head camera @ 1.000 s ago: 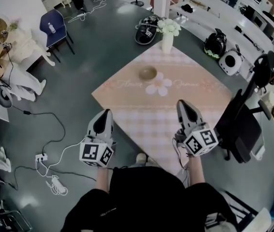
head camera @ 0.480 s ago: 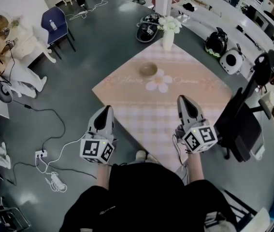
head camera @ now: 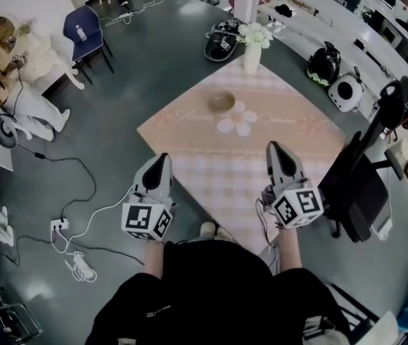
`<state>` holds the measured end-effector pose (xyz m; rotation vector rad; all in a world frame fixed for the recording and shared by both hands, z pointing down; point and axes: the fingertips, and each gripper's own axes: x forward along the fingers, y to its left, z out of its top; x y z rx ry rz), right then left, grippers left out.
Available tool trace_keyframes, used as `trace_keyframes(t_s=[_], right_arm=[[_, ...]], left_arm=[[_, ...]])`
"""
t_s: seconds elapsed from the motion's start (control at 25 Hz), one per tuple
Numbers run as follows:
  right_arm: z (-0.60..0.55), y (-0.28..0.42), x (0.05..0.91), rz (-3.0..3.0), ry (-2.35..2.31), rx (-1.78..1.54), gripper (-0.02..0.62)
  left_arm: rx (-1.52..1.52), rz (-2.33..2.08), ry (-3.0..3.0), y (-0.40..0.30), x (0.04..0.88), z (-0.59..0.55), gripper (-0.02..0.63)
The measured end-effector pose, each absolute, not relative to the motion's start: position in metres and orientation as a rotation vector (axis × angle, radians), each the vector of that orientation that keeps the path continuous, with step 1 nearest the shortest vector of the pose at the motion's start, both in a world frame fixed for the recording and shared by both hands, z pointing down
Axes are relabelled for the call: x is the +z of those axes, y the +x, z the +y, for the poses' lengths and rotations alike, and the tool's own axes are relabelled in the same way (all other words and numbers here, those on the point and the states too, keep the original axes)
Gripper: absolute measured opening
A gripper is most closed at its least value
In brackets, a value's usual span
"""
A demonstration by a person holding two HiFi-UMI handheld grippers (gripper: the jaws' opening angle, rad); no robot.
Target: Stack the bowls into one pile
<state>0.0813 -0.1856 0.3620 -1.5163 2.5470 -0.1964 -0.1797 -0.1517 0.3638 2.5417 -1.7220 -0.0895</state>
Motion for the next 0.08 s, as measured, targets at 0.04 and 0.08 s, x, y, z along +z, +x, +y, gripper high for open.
trace_keyframes(t_s=[0.04,0.08], right_arm=[[-0.1854,0.0819,0.3634,2.548,-1.517,-0.196,-0.008],[-0.1851,0.0826,0.3647,2.549,-1.518,-0.195,-0.008]], left_arm=[[-0.09,-1.721,2.54,-0.1789,0.3654,-0.1515,-0.003],[-0.09,-1.721,2.538,-0.178,0.367,-0.1512,-0.003]])
